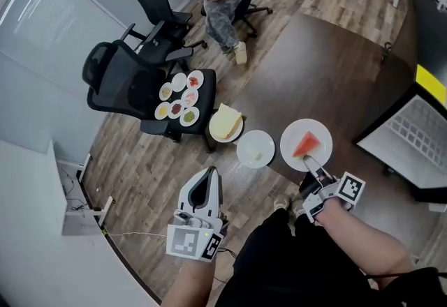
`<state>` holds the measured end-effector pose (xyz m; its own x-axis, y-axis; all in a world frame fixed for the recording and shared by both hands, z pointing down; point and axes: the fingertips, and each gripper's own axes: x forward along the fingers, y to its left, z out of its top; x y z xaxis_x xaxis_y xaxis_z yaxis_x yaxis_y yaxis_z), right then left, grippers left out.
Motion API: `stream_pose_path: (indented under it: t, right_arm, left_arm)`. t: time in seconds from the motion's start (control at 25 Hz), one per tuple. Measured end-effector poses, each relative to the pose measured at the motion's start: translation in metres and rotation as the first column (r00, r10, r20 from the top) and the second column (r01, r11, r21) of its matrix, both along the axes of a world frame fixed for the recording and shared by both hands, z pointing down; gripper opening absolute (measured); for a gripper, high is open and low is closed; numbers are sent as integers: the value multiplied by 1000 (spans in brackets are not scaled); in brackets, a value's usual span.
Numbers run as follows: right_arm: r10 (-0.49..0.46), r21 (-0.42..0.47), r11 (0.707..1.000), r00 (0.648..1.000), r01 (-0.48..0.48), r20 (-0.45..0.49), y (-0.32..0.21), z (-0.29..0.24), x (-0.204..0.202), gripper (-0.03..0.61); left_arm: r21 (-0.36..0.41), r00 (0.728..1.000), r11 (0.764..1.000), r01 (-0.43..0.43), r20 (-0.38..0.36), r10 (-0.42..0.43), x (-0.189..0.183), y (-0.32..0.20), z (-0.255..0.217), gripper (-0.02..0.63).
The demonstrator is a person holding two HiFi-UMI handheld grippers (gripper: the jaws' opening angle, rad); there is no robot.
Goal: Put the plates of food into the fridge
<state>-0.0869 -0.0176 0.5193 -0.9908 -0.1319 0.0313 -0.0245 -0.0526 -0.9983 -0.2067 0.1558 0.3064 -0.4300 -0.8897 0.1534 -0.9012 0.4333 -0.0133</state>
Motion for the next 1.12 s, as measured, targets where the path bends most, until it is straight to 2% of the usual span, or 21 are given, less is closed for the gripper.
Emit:
stream_pose_path:
  t: [0.28,0.48,0.64,0.76,0.96,1.12]
  right_arm:
    - [105,50,993,993,-108,45,-31,-21,7,32]
    - [158,56,985,985,-161,64,-54,-41,20,32]
    - [186,79,978,980,-192,74,-55,-54,29,31]
    - [243,71,966,967,-248,76,-55,-59,40,31]
    - [370,70,924,925,-376,90,-64,-65,72,32]
    - [454,89,882,885,-463,98,-63,-79,98,32]
  left_arm:
    - [15,989,990,-143,-18,144,-26,-48,13,5]
    - [29,964,964,-264,-25,265,-28,-105,8,5]
    - [38,923,923,-382,-26,383,-22,-143,5,5]
    - [47,892,892,-450,-28,451,-17,-166,3,5]
    - [58,815,815,-577,-28,579,6,-205,10,5]
    - [76,757,754,-652,13,654,24,-229,3,5]
